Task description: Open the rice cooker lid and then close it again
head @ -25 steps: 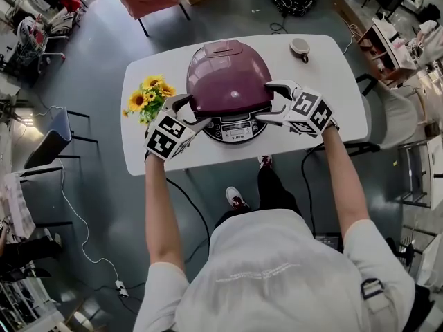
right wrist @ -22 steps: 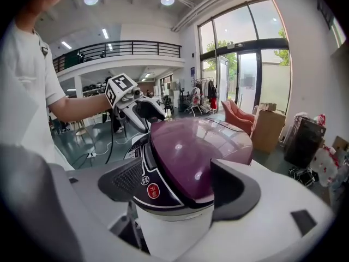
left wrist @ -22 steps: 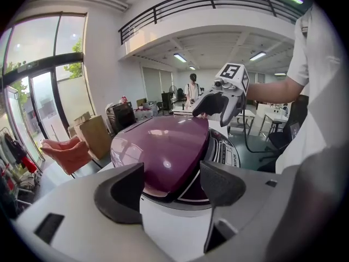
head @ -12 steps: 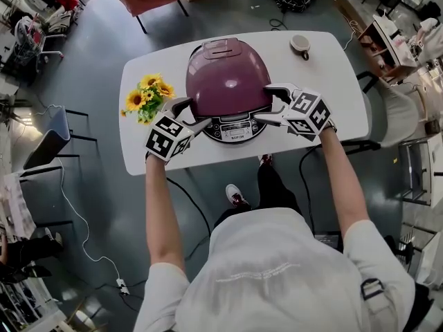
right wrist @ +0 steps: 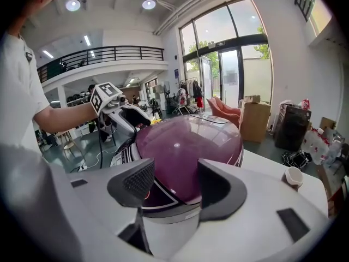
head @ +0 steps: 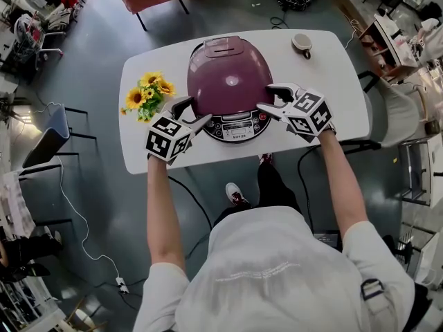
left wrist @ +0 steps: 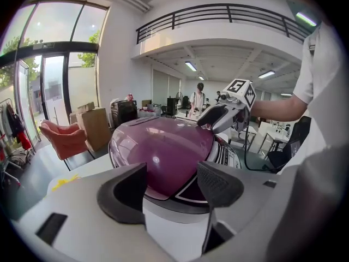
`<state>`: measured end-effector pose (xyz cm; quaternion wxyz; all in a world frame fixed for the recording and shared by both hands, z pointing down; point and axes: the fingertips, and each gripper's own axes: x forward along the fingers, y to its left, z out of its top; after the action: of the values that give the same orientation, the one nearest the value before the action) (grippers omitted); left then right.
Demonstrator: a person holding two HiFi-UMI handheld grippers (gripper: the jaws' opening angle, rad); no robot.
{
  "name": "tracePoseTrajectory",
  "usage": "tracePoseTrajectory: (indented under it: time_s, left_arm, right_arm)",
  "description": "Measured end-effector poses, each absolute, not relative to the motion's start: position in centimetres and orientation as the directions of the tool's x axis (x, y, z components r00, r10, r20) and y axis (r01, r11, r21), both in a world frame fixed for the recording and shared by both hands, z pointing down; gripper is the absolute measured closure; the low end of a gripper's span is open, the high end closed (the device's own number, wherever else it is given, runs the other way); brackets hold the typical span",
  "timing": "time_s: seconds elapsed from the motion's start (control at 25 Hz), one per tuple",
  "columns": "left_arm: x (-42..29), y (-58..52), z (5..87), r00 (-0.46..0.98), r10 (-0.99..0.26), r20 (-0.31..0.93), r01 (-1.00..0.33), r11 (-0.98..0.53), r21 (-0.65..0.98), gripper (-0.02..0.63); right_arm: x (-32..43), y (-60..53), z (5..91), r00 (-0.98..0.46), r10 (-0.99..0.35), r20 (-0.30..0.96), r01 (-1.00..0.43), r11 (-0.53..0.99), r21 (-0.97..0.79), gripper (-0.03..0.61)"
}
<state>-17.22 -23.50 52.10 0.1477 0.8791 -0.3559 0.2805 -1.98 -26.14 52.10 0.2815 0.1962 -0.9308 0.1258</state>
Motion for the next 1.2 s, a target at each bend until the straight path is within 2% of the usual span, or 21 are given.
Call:
tracePoseTrajectory:
  time_s: [0.4, 0.52, 1.2]
  left_arm:
    - [-17.72, -23.79, 51.62, 0.629, -0.551, 0.548, -0.719, -0.68, 0.14, 0.341]
    - [-17.92, -24.03, 51.66, 0.612, -0.569, 0.55, -0.737, -0.662, 0.136, 0.373]
    - [-17.77, -24.17, 52.43, 0.565, -0.532, 0.63, -0.742, -0.662, 0.106, 0.371]
  right_arm:
    - [-2.06, -26.27, 52.16, -0.745, -0.303, 0.594, -0.457, 0.881, -0.124, 0.344]
    - [-2.05, -26.28, 52.14, -0.743, -0.298, 0.599, -0.454, 0.882, -0.124, 0.344]
    - [-2.2, -26.34, 52.71, -0.72, -0.303, 0.625, -0.448, 0.89, -0.084, 0.334]
